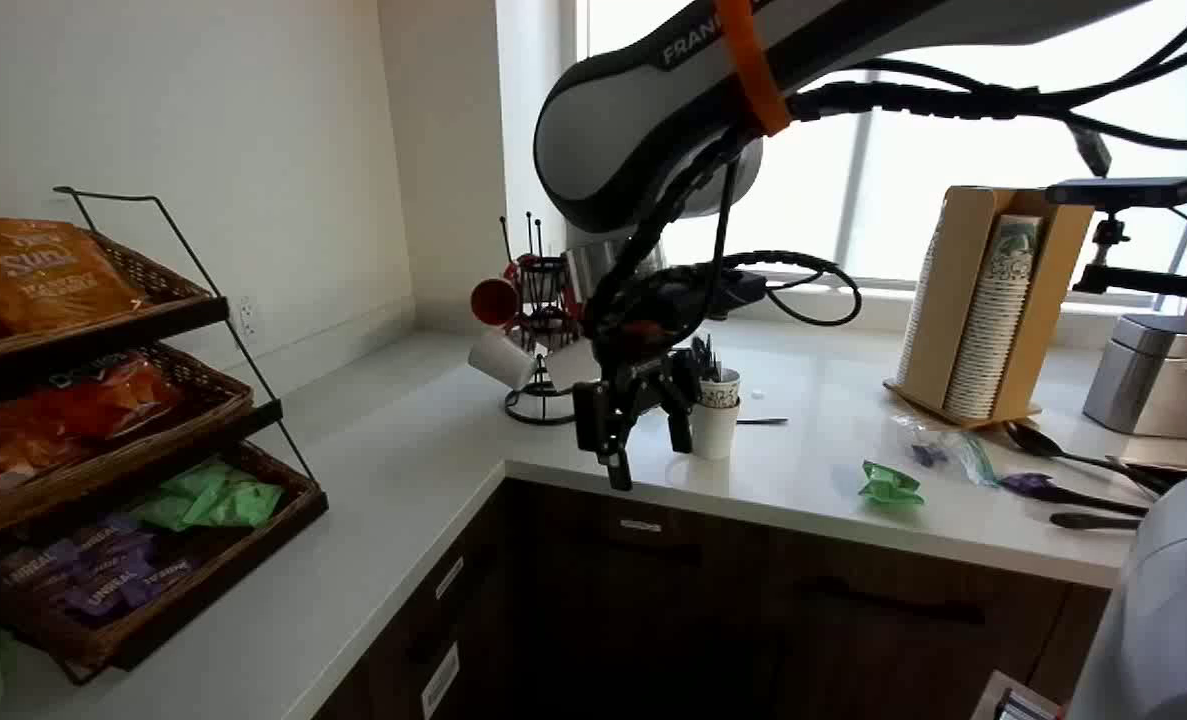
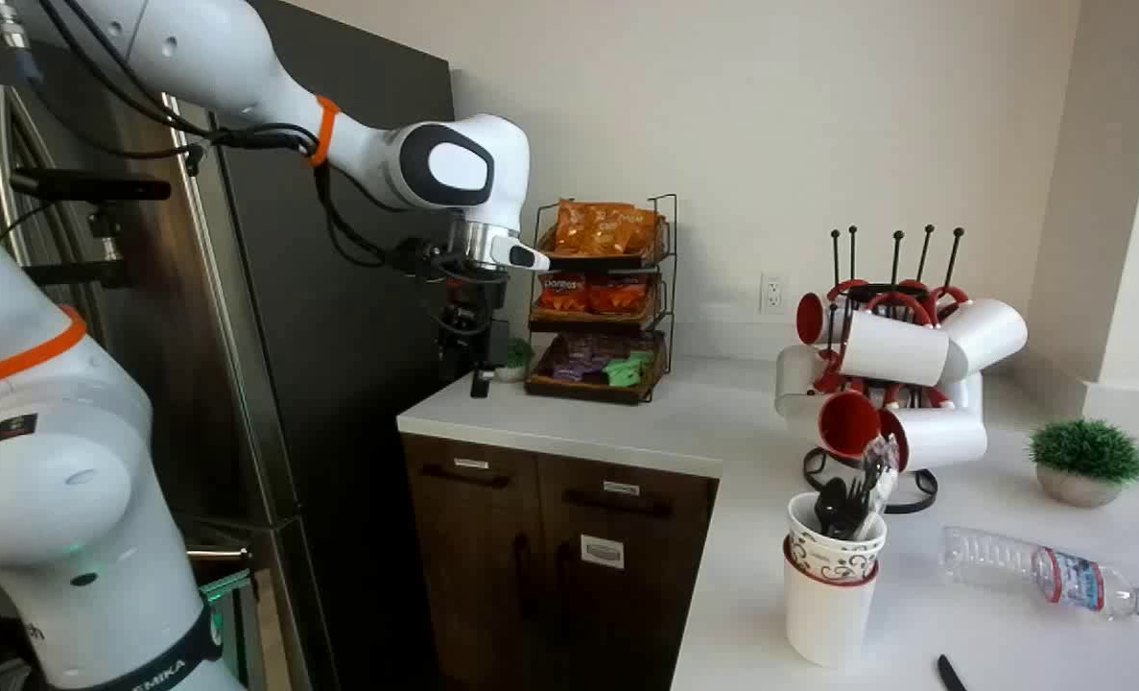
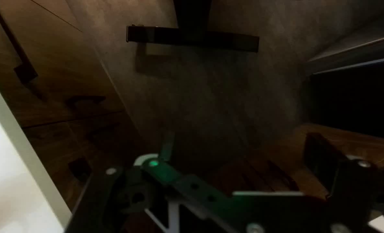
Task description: Put the pen inside the cup
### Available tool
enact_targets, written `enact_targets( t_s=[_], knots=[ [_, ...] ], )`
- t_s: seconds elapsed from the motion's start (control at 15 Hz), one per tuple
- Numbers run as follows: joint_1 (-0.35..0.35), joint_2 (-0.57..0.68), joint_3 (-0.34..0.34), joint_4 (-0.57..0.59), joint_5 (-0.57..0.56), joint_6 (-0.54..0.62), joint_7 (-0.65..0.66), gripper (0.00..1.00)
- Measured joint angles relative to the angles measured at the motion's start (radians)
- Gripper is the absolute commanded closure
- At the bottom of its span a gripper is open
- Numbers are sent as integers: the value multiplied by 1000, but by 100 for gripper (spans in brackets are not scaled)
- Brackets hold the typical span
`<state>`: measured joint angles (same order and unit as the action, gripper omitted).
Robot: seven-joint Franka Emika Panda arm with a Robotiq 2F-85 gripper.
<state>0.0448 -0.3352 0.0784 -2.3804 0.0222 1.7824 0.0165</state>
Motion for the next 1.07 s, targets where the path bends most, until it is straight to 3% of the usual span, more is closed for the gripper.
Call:
enact_targets(
  t_s=[0.8, 1.07],
  knots=[
    [-1, 0, -3, 0, 0, 1, 0, 0],
    [-32, 1, -71, 25, 0, 13, -37, 0]
  ],
)
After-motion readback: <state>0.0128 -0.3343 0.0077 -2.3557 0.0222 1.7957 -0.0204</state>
